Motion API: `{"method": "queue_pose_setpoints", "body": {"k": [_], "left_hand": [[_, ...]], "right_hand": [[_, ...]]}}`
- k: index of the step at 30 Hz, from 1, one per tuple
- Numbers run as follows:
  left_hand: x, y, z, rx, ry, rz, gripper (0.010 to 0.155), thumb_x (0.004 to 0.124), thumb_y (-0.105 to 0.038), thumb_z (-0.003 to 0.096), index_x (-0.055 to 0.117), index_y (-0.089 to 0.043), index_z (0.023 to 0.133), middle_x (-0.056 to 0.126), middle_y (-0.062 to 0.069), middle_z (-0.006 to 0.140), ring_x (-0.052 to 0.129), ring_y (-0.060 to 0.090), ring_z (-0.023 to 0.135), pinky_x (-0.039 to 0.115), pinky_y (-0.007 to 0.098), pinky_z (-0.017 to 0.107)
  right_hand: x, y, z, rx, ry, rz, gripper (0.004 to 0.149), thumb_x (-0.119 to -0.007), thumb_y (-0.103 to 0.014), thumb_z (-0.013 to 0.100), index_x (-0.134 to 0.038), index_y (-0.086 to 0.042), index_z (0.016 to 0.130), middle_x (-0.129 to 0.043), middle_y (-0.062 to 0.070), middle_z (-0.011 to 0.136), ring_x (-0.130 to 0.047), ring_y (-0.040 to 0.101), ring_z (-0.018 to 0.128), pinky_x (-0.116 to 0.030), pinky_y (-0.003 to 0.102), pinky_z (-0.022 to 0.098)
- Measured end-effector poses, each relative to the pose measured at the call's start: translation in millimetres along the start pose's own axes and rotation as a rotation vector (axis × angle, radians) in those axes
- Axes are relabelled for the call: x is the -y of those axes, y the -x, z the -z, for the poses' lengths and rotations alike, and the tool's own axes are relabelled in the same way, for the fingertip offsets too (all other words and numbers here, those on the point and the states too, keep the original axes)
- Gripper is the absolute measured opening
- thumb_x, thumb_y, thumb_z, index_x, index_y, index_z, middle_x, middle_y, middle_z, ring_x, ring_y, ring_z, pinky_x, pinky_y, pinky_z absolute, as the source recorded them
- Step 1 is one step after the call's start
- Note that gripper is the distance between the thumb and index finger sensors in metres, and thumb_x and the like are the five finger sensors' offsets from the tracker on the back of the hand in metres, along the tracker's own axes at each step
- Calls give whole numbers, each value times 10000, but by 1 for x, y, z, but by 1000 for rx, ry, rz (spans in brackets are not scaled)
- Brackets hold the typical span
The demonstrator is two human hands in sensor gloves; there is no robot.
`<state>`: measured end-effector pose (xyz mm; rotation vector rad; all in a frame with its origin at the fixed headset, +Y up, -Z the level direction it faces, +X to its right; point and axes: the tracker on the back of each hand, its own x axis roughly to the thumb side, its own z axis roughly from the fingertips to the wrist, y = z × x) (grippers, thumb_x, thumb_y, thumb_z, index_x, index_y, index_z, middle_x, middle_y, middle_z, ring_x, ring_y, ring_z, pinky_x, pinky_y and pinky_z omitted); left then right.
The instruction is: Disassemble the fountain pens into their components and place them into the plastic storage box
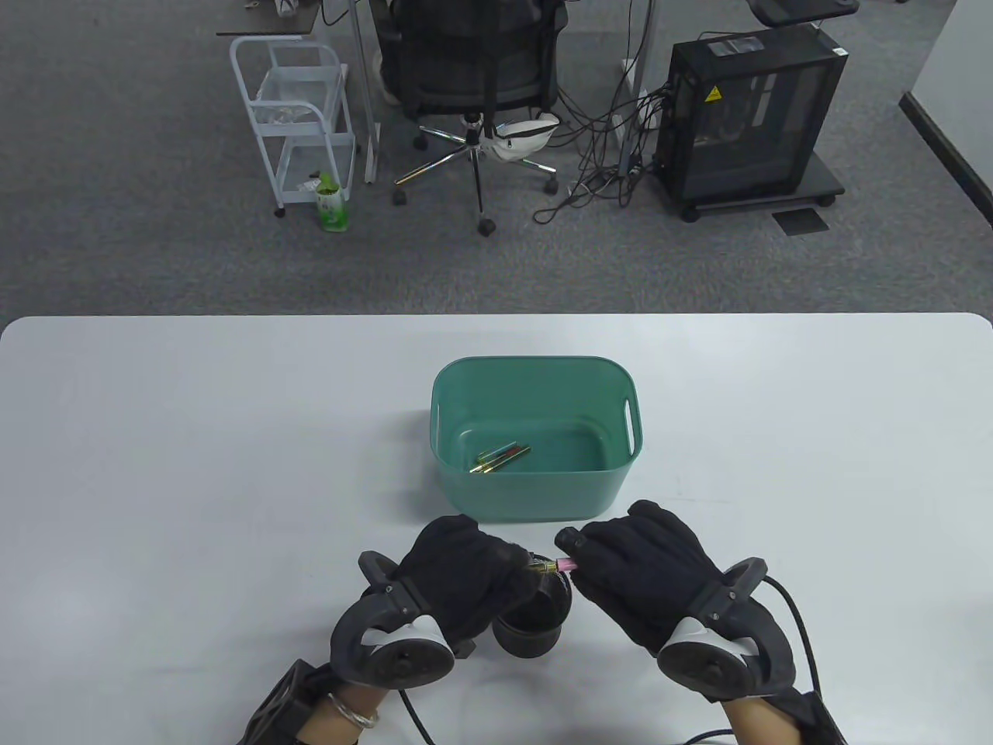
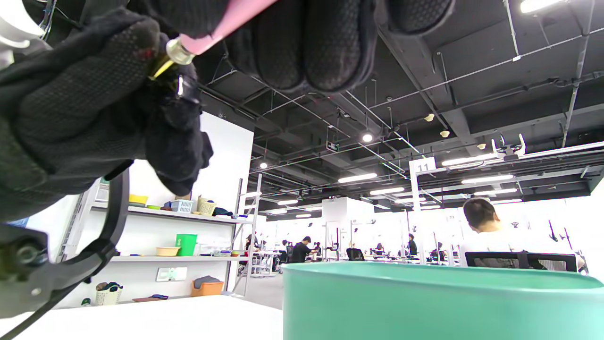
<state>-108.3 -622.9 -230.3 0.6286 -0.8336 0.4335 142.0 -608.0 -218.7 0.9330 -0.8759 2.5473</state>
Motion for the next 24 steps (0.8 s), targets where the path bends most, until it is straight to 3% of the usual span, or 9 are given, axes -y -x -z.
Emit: {"method": "queue_pose_setpoints", "body": {"k": [24], "left_hand": [[-21,15,-1,-44,-52,-64,492,629,-511,649,900,-130,802,1051,38,658,1022,220,557,716,473,681]], "right_hand": [[22,24,-5,-89,88,-31,450,-669,-475,577,-799,-324,981,-847,-59,903,-867,147,796,-610,482,764]]}}
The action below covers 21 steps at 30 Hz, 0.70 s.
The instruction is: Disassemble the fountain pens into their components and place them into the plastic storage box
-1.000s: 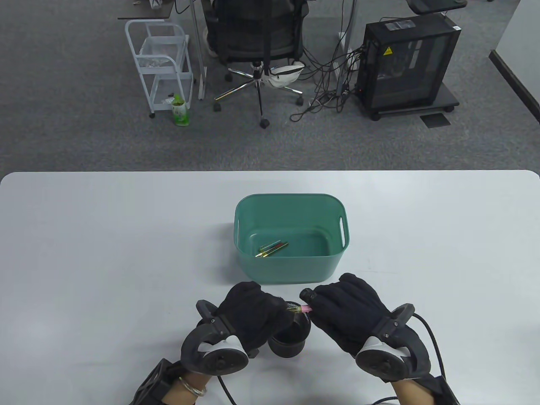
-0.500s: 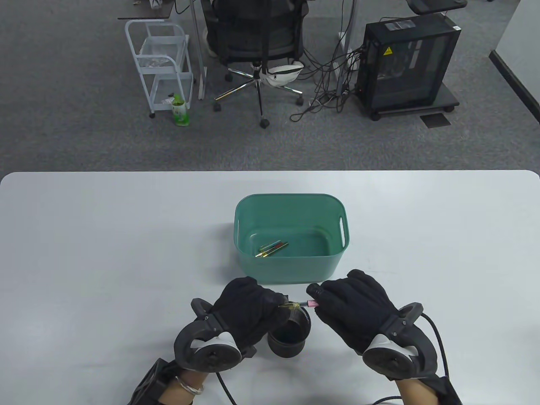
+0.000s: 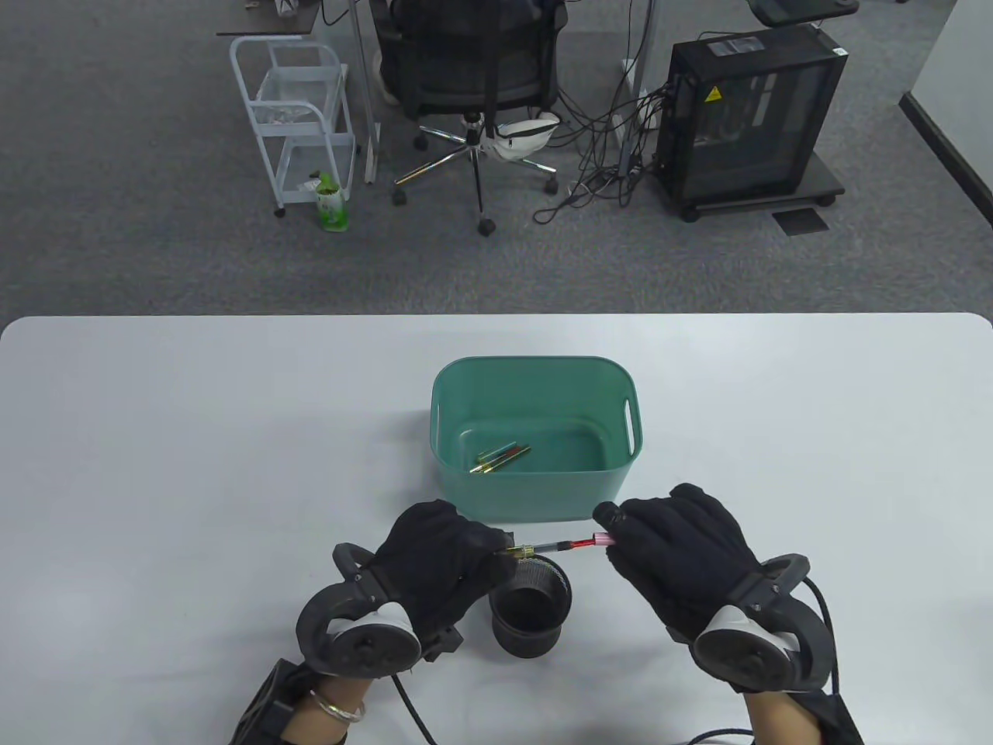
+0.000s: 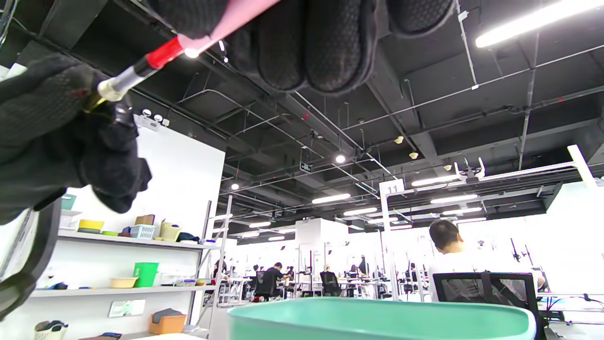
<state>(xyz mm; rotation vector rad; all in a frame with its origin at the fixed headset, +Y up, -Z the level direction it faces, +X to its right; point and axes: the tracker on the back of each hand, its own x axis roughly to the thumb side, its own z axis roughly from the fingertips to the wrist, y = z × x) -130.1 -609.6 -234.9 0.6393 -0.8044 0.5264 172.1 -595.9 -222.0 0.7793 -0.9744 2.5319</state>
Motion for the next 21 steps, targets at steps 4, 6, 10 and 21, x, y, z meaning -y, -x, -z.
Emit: {"method": "queue_pose_setpoints", "body": {"k": [4,6,10,21], "left_hand": [[-1,1,0,-8,-5,-4,490,630,-509,649,899,-129,803,1051,41,658,1022,221,557,716,475,681],[-2,2,0,-12,-7,-8,490,629,-508,650,898,-129,804,1051,39,659,1023,221,557,716,474,681],[-2,4,0,-23,-5,-12,488,631,-508,650,898,-130,806,1051,39,661,1023,222,558,716,475,681],[0,7,1,-41,15,-15,487,632,-507,651,896,-129,810,1051,43,665,1024,219,561,722,475,677]], "right_hand": [[4,4,-1,-16,18,-7,451,-669,-476,577,-799,-323,981,-847,-61,903,-867,147,796,-611,482,764],[6,5,-1,-20,24,-8,452,-669,-476,577,-800,-322,981,-847,-61,903,-868,147,796,-610,482,764],[9,7,-1,-28,36,-11,451,-668,-476,578,-799,-321,981,-846,-60,904,-868,147,796,-611,482,763],[18,12,-2,-49,76,-3,453,-668,-476,578,-799,-319,983,-845,-62,905,-867,149,796,-611,482,764]]}}
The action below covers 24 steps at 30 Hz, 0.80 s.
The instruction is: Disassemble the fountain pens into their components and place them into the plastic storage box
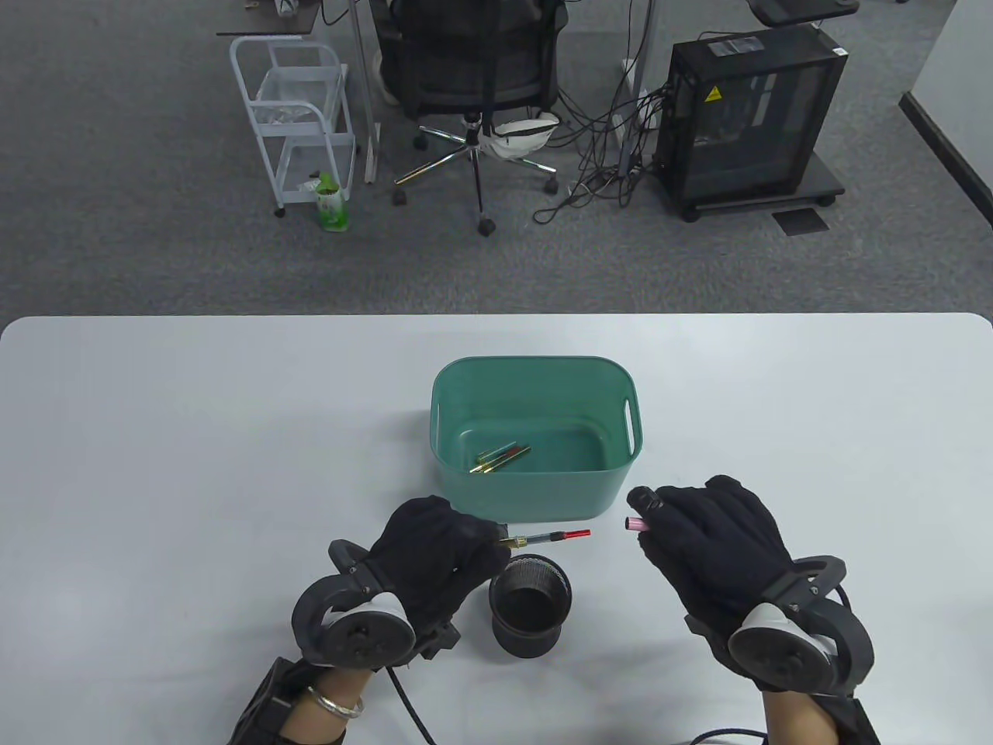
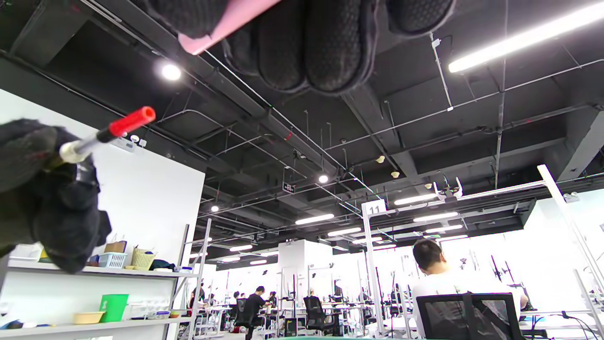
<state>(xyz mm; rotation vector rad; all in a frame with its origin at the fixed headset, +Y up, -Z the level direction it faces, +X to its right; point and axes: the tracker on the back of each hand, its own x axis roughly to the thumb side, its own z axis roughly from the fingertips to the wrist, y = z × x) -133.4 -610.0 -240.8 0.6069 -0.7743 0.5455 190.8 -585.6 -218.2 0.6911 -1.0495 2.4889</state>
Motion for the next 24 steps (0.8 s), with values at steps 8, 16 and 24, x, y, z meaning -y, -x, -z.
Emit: {"method": "queue_pose_setpoints", "body": {"k": [8,16,24], "left_hand": [[9,7,2,-45,52,32,478,645,-500,650,885,-129,831,1046,44,695,1023,223,589,715,482,692],[18,23,15,-155,114,75,450,644,-444,669,854,-115,893,1037,49,774,1022,231,667,688,494,728],[32,45,37,-267,186,181,444,647,-447,672,830,-128,921,1014,54,826,994,243,729,650,515,757]], "right_hand": [[1,1,0,-5,6,10,452,-668,-475,579,-798,-320,983,-845,-60,905,-866,149,798,-610,483,764],[2,2,0,-12,9,13,452,-667,-474,581,-796,-320,986,-845,-61,906,-867,148,798,-610,482,764],[3,2,1,-11,10,25,453,-667,-476,581,-796,-320,987,-845,-62,907,-866,149,799,-610,482,765]]}}
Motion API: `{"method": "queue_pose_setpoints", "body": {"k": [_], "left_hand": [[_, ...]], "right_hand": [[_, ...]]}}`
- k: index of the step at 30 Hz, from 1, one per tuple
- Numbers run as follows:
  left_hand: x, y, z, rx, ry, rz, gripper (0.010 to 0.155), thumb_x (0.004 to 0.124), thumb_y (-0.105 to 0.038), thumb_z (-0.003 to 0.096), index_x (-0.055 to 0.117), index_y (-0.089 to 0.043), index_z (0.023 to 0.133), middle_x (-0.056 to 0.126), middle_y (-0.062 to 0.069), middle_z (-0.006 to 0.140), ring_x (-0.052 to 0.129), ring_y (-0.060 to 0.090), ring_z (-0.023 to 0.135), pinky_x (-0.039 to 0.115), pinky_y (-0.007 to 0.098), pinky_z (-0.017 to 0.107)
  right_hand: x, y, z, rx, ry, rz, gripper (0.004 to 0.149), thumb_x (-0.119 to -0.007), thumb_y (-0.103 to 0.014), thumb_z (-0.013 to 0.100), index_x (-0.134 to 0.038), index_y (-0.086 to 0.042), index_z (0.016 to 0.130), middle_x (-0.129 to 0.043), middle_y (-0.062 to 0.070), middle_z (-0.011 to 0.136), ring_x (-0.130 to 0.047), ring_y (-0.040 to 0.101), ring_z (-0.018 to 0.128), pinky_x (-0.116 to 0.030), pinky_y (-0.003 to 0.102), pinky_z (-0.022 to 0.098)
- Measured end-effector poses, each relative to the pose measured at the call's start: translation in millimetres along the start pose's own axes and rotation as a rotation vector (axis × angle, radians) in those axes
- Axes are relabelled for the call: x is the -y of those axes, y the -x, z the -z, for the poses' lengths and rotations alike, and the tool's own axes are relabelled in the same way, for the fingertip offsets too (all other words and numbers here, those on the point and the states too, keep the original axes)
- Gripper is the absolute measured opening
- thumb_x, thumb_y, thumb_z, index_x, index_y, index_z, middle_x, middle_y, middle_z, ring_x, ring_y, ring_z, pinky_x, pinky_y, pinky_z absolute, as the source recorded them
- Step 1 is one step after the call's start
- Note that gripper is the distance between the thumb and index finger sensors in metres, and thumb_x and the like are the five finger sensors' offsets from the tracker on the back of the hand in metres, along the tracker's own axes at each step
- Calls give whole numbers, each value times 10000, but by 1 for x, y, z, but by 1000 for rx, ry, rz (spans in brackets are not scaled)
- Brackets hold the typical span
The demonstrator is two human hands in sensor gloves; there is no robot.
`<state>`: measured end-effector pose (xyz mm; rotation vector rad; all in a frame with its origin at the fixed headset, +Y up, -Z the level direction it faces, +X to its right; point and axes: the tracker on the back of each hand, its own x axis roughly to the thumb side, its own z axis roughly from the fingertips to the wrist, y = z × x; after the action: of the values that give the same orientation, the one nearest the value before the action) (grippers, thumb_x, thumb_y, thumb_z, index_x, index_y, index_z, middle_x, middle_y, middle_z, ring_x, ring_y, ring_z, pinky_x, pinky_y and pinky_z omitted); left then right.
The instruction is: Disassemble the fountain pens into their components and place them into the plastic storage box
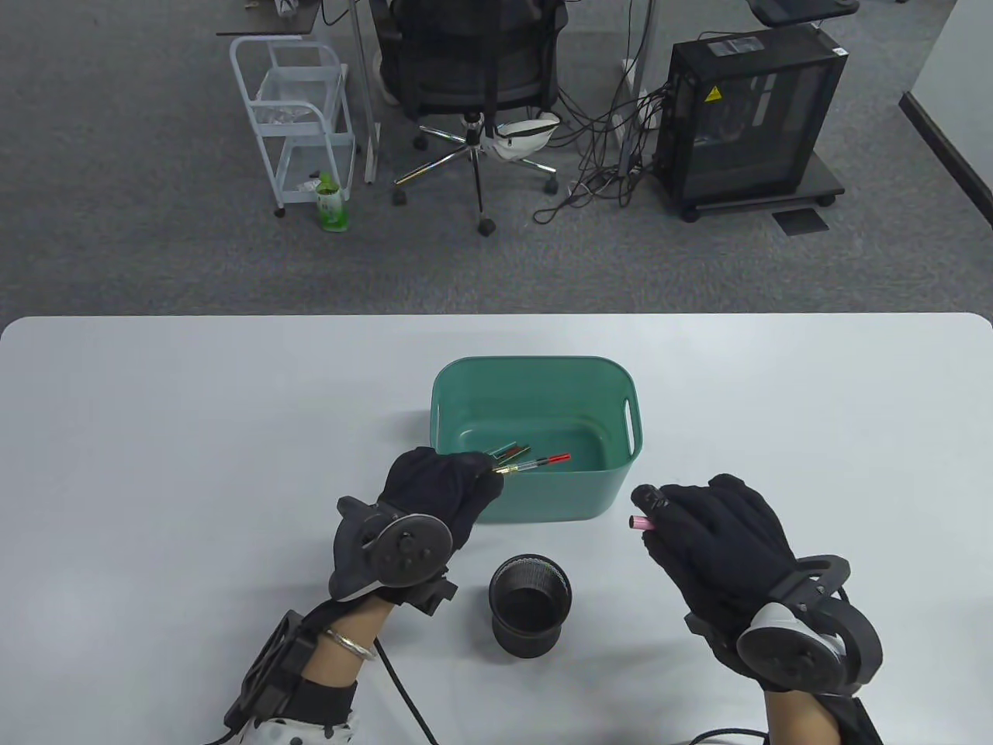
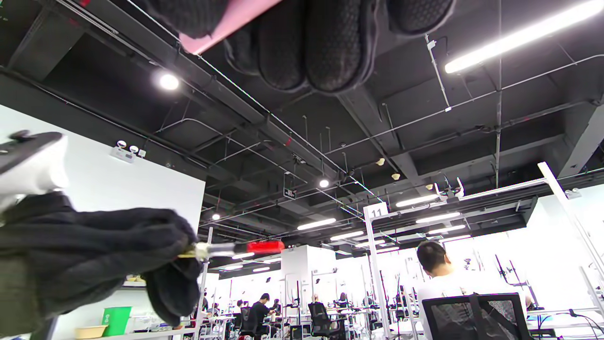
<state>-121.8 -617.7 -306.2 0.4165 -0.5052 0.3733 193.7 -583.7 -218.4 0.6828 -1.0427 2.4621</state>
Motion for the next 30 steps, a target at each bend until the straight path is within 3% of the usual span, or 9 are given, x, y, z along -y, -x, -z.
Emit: {"method": "queue_pose_setpoints", "body": {"k": [13,30], "left_hand": [[31,16,36,-143,126,-19,431,649,-437,677,802,-146,956,984,56,887,958,254,799,613,526,786],[60,17,50,-170,187,18,425,648,-453,679,790,-173,966,968,33,917,921,256,852,555,537,824]], "right_hand": [[2,0,0,-1,10,12,454,-667,-476,582,-796,-320,988,-843,-59,910,-864,150,802,-607,484,766],[8,0,-2,0,37,29,455,-666,-476,583,-794,-322,992,-843,-59,912,-864,152,804,-606,484,768]]}}
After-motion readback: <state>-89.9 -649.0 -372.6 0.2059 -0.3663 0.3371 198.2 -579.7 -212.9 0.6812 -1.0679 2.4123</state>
